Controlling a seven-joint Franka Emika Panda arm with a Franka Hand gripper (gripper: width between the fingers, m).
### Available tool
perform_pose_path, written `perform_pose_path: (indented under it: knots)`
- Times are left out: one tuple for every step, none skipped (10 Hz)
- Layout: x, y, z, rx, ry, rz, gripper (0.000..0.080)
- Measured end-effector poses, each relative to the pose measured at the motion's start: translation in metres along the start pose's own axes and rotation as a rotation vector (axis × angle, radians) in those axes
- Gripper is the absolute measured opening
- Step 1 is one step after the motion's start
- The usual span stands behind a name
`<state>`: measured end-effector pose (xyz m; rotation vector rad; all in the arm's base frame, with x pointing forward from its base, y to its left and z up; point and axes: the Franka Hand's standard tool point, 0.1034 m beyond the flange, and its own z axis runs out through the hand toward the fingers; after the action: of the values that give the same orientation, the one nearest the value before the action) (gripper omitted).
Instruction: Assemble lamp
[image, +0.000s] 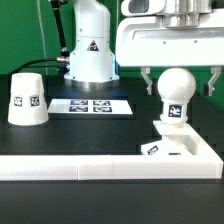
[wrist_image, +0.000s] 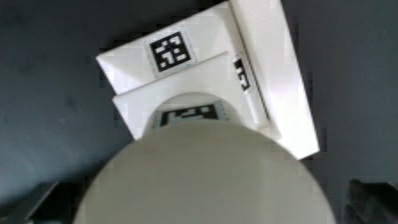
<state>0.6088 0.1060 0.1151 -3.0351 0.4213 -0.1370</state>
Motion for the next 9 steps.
perform_pose_path:
  knots:
    - [0.0000,0.0000,0.0001,0.000,0.000,-0.062,0.0698]
    - [0.0000,0.0001,0.0001,0.000,0.000,-0.102,0.0698]
    - [0.0036,0.0013,-0.0007,0.002,0.019,-0.302,0.0698]
    - [0.0031,-0.0003,-0.0023,0.000,0.028,-0.396,0.0698]
    - [0.0030,-0.0023,-0.0054,-0.006,0.034,-0.514,0.0698]
    - [0.0031,-0.0022,-0.0084,-0.013,0.039,-0.679,0.0698]
    - [0.0036,-0.0007,-0.0090,-0.015,0.038,-0.772,0.0698]
    - [0.0042,0.0011,-0.0088,-0.019,0.037,-0.837,0.0698]
    - [0.0045,0.0021,-0.0085,-0.024,0.036,-0.911,0.0698]
